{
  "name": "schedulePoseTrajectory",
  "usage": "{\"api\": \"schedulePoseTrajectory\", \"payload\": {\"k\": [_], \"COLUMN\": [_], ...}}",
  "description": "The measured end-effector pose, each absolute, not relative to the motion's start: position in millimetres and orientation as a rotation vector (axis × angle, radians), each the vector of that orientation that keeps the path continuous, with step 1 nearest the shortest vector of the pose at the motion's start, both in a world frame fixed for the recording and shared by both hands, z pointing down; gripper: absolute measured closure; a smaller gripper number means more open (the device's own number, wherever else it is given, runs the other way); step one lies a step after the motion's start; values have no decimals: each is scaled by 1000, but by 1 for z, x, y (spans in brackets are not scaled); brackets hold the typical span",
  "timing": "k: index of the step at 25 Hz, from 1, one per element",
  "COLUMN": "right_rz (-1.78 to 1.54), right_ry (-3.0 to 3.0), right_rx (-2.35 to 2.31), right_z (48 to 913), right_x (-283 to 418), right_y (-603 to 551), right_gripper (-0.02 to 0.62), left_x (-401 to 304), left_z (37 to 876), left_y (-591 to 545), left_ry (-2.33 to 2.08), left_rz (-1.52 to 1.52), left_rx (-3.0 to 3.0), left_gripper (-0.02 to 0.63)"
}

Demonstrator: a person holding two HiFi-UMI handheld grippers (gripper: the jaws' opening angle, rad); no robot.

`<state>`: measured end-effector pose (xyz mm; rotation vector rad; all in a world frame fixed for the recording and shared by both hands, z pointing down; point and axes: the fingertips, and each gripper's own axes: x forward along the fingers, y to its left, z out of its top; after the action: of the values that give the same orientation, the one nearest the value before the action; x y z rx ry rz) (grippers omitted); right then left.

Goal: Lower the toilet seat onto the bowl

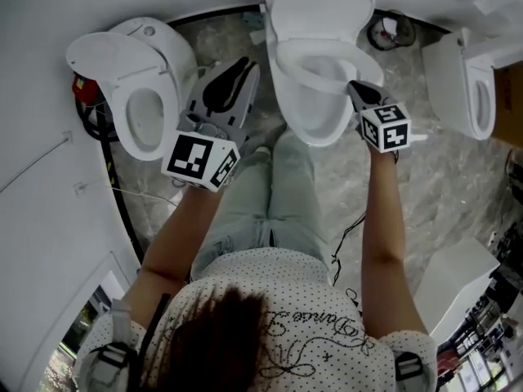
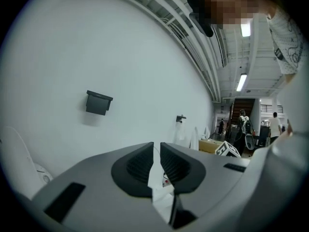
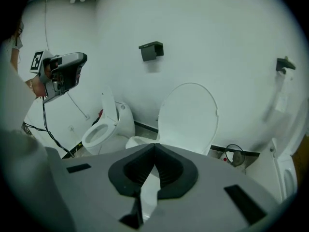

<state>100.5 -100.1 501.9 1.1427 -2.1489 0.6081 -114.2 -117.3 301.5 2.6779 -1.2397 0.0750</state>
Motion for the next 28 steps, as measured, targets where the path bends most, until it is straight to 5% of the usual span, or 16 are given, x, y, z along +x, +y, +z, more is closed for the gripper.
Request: {"api": "schedulePoseTrajectory", "payload": {"k": [6, 28], "right_rz": [680, 817], "right_ry": [-2140, -2178], "right_rx": [1218, 1157], "right_z": [518, 586], "right_x": [107, 116], "right_y": [-80, -7], "right_gripper": [583, 584], "left_x": [-109, -66], "left_z": [311, 385], "left_y": [-95, -34], "left_ry": [-1125, -1224], "left_rz": [36, 138], "left_rx": [2722, 2620], "left_gripper": [600, 601]}}
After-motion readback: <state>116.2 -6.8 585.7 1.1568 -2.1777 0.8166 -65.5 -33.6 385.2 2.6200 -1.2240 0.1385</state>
